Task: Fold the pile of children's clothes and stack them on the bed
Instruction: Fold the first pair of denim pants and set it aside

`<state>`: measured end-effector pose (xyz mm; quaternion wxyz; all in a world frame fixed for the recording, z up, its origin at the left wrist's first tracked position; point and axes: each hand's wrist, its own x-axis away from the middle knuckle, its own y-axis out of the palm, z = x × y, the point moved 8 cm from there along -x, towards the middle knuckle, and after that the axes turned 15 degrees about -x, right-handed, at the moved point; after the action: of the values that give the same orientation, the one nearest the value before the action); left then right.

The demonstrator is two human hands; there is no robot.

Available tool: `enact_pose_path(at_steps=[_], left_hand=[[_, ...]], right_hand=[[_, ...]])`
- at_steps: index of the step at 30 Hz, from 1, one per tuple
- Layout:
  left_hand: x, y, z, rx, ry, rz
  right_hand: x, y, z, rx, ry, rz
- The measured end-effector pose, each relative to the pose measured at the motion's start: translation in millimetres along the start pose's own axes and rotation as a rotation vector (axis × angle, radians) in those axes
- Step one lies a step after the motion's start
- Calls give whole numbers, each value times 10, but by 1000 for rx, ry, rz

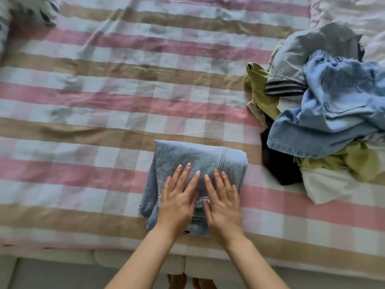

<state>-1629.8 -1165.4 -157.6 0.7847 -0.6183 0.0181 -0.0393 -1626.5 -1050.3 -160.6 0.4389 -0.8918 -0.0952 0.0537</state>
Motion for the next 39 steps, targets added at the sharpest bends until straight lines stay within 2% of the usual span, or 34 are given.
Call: enact_pose_path(at_steps=[3,7,9,10,12,13,16,18,21,24,28,32,39], left_hand=[[6,371,48,-145,-48,-183],[21,597,-19,-211,-51,-292],[2,489,13,-165,-39,-253],[-2,361,-3,-106,-76,-182],[63,136,-206,-8,-275,-15],[114,98,-368,35,-419,4],[246,209,-759,223,-785,-139],[223,281,-889,264,-869,-219],[152,391,-1060,237,-917,-357],[60,485,-1154,318,-872,-441],[-60,451,-1105,298,-678,-457],[-201,117,-1114,532,-570,-307],[-906,-621,-1989,507,-510,-16]], right_hand=[[-55,217,57,138,91,-80],[-68,284,155,137,127,-147],[-49,216,123,80,77,-115],[-14,161,142,9,78,-59],[78,9,295,-159,225,86],[140,-34,420,-251,360,141],[335,42,774,-571,793,168],[376,136,870,-720,939,142],[364,241,911,-820,1004,82],[333,266,902,-784,1004,48],[254,146,741,-764,958,148],[113,3,425,-811,918,275],[-911,252,-245,-916,732,356]])
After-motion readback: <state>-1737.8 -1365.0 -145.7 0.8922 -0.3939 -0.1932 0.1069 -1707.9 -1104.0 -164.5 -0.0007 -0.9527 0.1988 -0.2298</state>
